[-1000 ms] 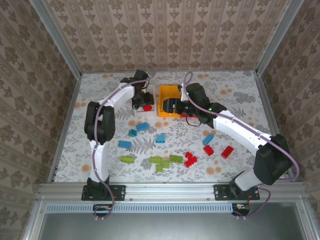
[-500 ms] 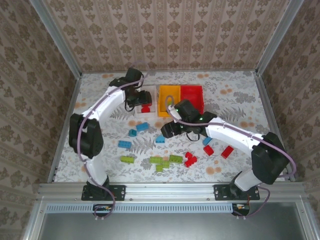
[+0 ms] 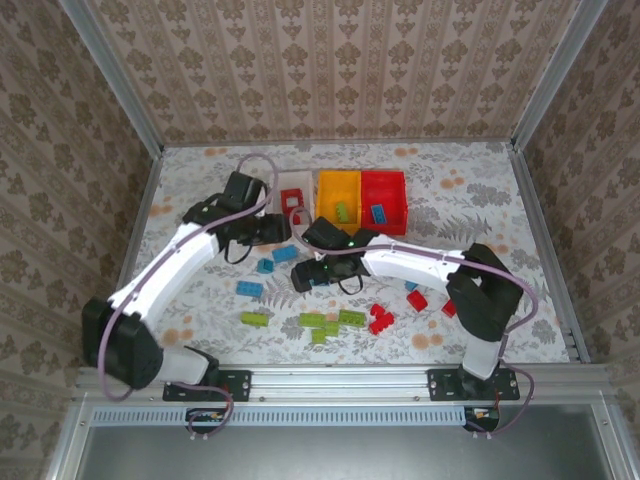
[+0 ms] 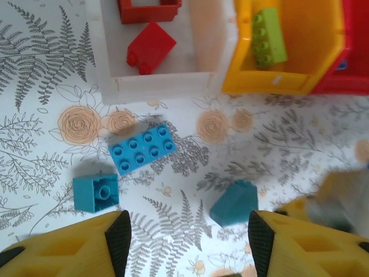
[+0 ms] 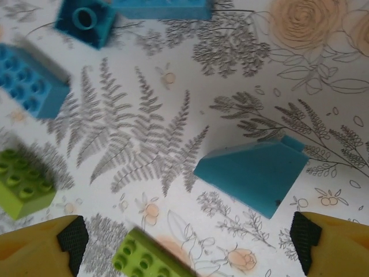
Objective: Sort the legos into containers by color
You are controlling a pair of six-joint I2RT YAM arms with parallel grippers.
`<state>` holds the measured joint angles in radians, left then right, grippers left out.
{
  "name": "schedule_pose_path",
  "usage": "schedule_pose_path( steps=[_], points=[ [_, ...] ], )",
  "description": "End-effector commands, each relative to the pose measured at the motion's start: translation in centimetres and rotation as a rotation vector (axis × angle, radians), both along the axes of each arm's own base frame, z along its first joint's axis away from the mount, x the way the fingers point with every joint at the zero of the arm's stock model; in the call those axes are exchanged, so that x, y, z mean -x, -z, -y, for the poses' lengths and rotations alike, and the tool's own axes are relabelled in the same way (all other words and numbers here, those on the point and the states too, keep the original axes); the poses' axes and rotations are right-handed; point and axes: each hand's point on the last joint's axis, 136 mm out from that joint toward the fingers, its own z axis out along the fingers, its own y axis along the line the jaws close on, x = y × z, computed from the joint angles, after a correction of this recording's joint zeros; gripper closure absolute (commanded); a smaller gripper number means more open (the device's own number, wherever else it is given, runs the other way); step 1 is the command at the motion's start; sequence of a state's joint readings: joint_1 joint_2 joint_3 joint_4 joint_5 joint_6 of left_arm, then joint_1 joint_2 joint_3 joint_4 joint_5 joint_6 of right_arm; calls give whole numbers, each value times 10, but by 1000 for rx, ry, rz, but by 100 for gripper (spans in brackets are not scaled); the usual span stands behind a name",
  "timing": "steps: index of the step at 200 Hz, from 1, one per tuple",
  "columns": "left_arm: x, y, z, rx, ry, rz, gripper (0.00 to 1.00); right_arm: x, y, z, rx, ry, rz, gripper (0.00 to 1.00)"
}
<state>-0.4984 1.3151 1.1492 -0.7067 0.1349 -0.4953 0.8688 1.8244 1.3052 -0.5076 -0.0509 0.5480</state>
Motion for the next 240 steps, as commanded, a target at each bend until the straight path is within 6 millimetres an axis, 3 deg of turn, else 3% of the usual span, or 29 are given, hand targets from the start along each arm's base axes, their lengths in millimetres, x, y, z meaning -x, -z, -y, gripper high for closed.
schedule_pose_path(
  steps=[1, 21, 59, 129, 162, 189, 207, 217, 240],
  points=[
    [26, -12, 0, 51, 74, 57, 40, -3, 20, 24, 149, 169, -76, 6],
    [47, -14, -9, 73, 74, 67, 39, -4, 28, 31, 234, 208, -88, 7],
    [67, -19, -19, 83, 84, 80, 39, -8, 38, 14, 210, 215, -100, 12],
    [77, -25, -25, 96, 77, 99, 39, -18, 52, 8, 271, 224, -115, 30],
    [77, -24, -25, 104, 74, 98, 40, -18, 50, 12, 273, 226, -105, 44],
    [74, -26, -21, 118, 74, 103, 40, -18, 38, 15, 266, 219, -81, 48],
    [70, -30, -16, 133, 85, 111, 40, -23, 17, 23, 264, 225, -36, 51],
    [67, -36, -11, 148, 98, 125, 40, -27, 3, 32, 256, 240, -13, 51],
    [54, -55, 12, 197, 160, 166, 39, -41, -33, 74, 242, 315, 46, 52]
  ],
)
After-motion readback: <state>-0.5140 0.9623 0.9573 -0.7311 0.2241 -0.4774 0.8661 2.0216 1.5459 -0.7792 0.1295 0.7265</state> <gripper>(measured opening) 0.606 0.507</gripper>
